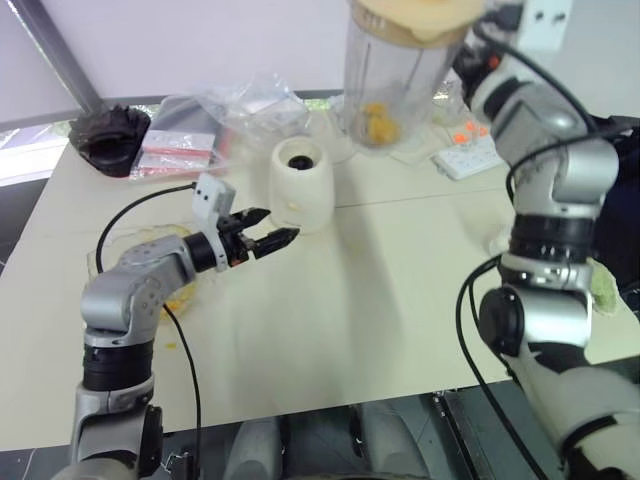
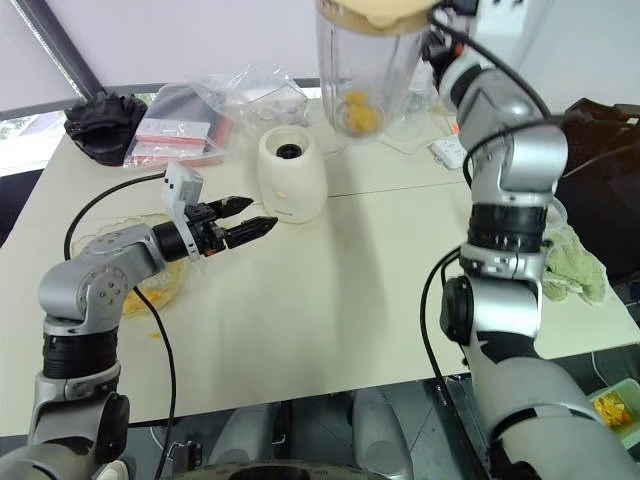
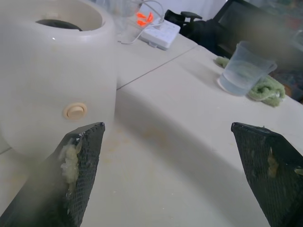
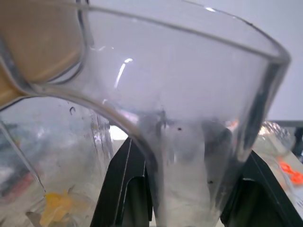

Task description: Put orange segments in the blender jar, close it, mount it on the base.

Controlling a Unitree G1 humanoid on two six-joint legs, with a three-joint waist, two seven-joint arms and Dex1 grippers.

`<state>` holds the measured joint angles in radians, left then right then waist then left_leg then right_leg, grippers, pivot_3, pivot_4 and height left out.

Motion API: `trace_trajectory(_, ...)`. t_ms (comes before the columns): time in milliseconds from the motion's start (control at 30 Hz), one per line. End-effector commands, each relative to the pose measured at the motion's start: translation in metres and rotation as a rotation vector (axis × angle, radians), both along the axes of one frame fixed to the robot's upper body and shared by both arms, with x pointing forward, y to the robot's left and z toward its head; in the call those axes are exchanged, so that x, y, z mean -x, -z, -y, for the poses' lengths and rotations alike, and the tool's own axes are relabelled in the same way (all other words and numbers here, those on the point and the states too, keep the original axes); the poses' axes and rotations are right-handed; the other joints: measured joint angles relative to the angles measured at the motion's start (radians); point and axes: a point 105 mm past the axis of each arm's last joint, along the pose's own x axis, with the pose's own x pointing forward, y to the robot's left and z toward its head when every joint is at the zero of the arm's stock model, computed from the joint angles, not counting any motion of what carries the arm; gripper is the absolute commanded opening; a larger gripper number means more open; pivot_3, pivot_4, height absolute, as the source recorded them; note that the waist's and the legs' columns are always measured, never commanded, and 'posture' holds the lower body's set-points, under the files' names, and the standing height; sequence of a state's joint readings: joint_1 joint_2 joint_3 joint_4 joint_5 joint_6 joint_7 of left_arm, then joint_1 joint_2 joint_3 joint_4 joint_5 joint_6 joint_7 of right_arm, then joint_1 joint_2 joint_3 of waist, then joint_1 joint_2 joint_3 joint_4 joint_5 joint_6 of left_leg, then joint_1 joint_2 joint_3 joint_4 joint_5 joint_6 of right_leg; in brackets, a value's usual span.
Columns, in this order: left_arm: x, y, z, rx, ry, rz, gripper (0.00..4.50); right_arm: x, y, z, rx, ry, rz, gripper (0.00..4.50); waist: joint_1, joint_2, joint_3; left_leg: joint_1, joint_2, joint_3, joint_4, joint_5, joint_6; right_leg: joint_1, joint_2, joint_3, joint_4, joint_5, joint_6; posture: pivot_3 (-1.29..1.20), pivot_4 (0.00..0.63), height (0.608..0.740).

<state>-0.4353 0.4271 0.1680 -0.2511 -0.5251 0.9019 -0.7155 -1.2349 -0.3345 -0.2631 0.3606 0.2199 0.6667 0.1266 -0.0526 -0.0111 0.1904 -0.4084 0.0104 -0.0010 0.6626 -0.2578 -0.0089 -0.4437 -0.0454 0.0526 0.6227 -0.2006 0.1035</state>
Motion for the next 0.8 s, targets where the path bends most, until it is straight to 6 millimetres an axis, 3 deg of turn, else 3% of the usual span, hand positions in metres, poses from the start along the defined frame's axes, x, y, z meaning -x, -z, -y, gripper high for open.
trace_trajectory(33, 0.005, -0.008, 0.006, -0.006, 0.021, 0.055, 4.46, 0.004, -0.042, -0.034, -0.022, -0.098, 0.139, 1.17, -0.004, 0.000, 0.000, 0.000, 0.000, -0.001, 0.000, 0.000, 0.000, 0.000, 0.000, 0.000, 0.000, 0.000, 0.000, 0.00, 0.150, 0.740)
trace_trajectory(267, 0.006, -0.005, -0.001, -0.030, -0.005, 0.051, 4.46, -0.018, -0.027, -0.084, -0.045, -0.173, 0.099, 1.17, -0.012, 0.000, 0.000, -0.001, 0.000, -0.001, -0.001, 0.000, 0.000, 0.000, -0.001, -0.001, 0.000, 0.000, 0.000, 0.00, 0.150, 0.740)
trace_trajectory(400, 0.007, -0.006, -0.004, -0.044, -0.020, 0.059, 4.46, -0.028, -0.012, -0.098, -0.012, -0.173, 0.082, 1.17, -0.012, 0.000, 0.000, -0.001, 0.000, -0.002, -0.001, 0.000, 0.000, 0.000, -0.001, -0.001, -0.002, 0.000, 0.000, 0.00, 0.150, 0.740)
trace_trajectory(600, 0.007, -0.004, -0.009, -0.059, -0.047, 0.058, 4.46, -0.041, 0.019, -0.100, 0.013, -0.133, 0.017, 1.17, -0.016, 0.000, 0.000, -0.001, 0.000, -0.002, -0.002, 0.000, 0.000, 0.000, -0.001, -0.001, -0.003, 0.000, 0.000, 0.00, 0.150, 0.740)
trace_trajectory(800, 0.010, -0.004, -0.013, -0.064, -0.064, 0.060, 4.46, -0.044, 0.029, -0.102, 0.027, -0.124, -0.006, 1.17, -0.015, 0.000, 0.000, -0.001, 0.000, -0.002, -0.002, 0.000, 0.000, 0.000, -0.001, -0.001, -0.003, 0.000, 0.000, 0.00, 0.150, 0.740)
